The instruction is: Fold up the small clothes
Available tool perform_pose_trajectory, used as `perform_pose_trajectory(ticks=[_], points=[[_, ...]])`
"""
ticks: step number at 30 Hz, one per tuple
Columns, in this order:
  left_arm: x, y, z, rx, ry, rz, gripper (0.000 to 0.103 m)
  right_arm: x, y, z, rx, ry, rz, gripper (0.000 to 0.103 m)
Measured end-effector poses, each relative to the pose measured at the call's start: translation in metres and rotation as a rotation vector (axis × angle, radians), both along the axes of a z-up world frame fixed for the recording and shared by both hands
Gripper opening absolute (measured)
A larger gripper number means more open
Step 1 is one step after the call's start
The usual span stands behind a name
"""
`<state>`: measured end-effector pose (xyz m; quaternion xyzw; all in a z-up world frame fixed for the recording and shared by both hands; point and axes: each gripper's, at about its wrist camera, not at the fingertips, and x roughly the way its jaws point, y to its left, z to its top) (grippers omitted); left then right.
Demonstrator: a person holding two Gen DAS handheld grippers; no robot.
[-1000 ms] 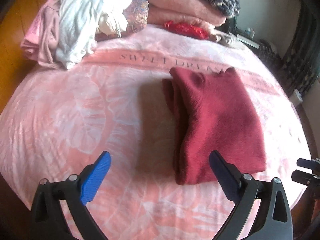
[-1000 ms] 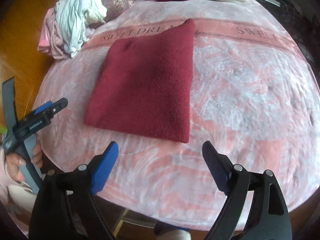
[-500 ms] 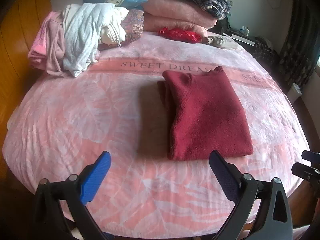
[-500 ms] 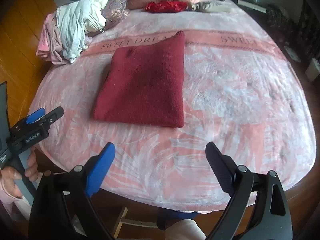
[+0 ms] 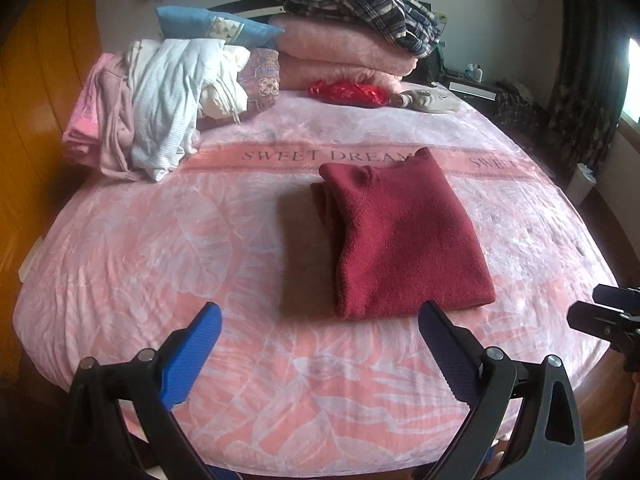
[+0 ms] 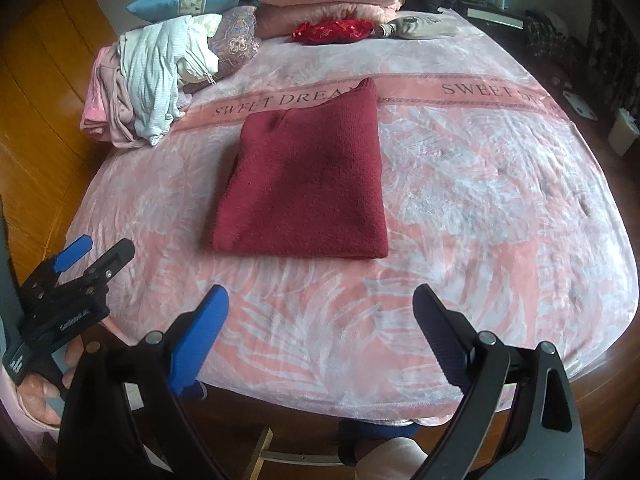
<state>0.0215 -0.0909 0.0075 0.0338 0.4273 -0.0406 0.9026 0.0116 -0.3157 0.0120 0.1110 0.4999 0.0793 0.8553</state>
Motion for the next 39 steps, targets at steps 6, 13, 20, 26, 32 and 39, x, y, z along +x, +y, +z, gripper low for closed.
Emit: perform_pose_trajectory(ticks=[6,13,20,26,32,39], points=[[0.000,0.002,0.001,-0.012,0.002,0.009,0.099,0.005,0.005,-0.004,-0.003,-0.001,0.010,0.093],[0.001,0.005,0.000,-0.015,0.010,0.018,0.099,0.006,0.014,-0.008,-0.012,0.004,0.036,0.093],[0.001,0.003,-0.004,-0.003,0.014,0.012,0.099,0.008,0.012,-0.012,-0.014,0.015,0.037,0.094],[0.002,0.000,-0.013,0.002,0.043,0.014,0.099,0.011,0.005,-0.016,-0.007,0.034,0.010,0.095],[0.004,-0.002,-0.018,0.013,0.054,0.019,0.099,0.014,0.004,-0.020,-0.014,0.050,0.012,0.095],[0.004,-0.002,-0.018,0.012,0.053,0.017,0.099,0.013,0.005,-0.022,-0.021,0.053,0.014,0.095]])
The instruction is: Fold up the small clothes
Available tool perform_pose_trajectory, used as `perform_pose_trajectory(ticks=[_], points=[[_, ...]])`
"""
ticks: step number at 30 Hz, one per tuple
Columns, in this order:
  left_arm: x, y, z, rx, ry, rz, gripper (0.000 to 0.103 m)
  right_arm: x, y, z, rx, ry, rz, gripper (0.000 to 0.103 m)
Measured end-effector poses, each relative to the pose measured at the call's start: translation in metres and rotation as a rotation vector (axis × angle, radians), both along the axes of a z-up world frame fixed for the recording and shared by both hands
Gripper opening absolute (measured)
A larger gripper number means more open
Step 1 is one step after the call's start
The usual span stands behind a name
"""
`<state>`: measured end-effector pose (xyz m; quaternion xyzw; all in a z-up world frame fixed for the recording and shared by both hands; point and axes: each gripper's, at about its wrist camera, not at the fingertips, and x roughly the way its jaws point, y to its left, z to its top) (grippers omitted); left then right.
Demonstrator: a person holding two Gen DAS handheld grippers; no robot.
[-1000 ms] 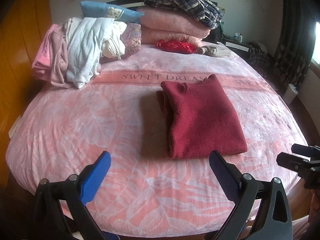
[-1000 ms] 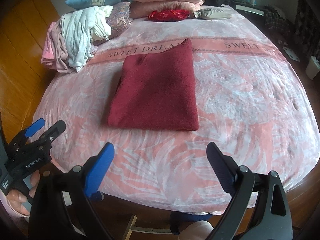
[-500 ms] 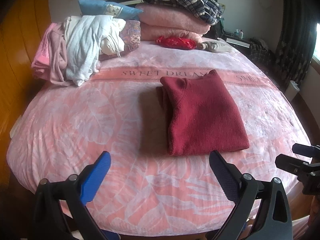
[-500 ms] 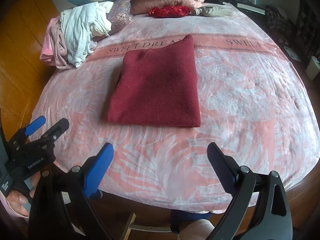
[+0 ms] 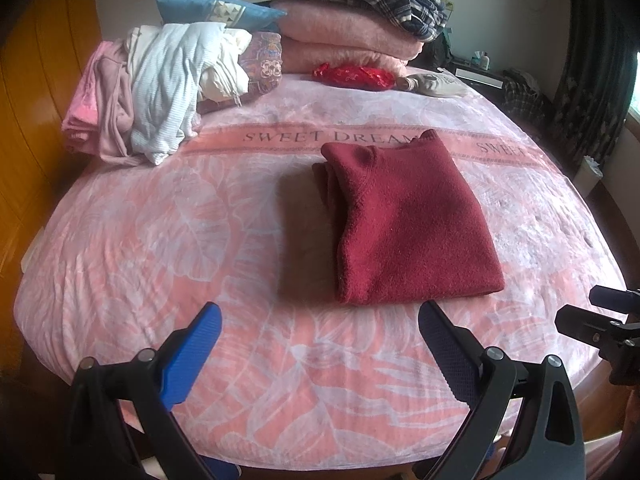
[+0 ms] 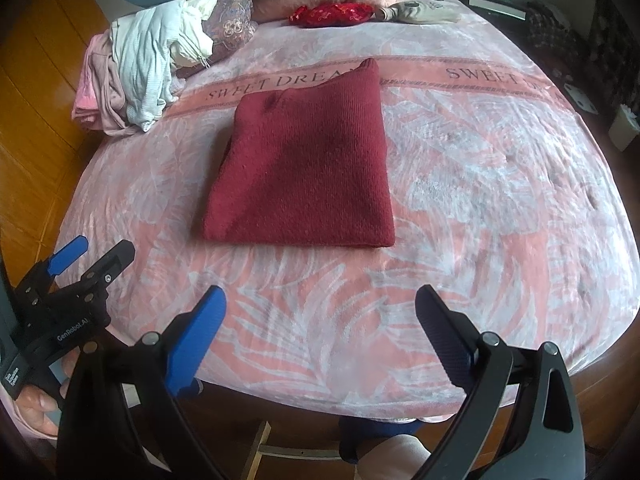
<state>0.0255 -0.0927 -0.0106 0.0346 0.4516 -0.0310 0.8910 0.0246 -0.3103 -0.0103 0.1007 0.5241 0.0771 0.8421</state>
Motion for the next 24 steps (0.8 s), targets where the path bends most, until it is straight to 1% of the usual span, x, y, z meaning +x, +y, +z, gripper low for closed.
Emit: perform_pose_trajectory(ticks=[14,24], points=[[0.0013,-0.0004,-0.0050,0.004,0.008,-0.004,0.099,0.0001,-0.0001,-0.0021,0.000,0.003,0.008,0.095],[0.0000,0.0007,-0.0074,-0.001,-0.005,-0.004,0.099,0.0007,-0.0020,-0.0050,0.000,0.011,0.016,0.095]])
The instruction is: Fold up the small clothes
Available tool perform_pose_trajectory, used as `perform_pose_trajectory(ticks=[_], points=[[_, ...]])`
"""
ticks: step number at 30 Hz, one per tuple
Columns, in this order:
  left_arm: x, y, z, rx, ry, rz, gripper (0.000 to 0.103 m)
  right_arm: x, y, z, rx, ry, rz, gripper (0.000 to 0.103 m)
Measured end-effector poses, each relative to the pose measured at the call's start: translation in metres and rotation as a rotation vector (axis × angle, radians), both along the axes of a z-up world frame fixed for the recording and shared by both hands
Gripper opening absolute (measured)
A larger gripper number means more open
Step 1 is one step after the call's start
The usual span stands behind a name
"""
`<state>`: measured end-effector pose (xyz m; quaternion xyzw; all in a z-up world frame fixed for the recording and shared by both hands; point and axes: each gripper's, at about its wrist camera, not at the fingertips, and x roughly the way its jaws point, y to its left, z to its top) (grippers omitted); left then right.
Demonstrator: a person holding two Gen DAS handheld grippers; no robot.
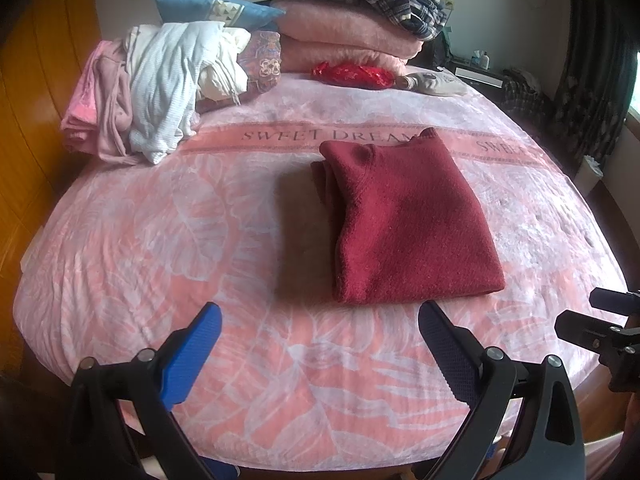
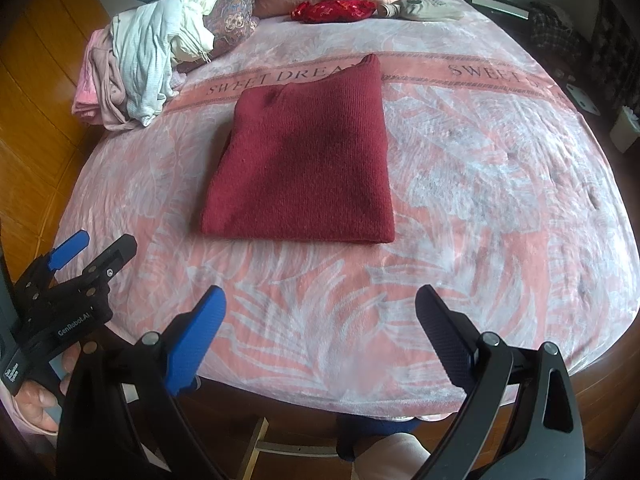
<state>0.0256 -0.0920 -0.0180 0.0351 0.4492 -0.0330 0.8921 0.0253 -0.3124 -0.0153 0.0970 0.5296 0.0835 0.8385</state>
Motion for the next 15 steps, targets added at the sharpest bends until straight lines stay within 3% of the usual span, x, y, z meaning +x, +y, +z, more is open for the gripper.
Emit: perform_pose_trajectory(ticks=[15], points=[[0.0027,-0.0035,-0.0018,0.007,0.032,-0.008,0.099,0.0046,-0.0046,-0.0006,0.006,0.008,0.010,0.096]])
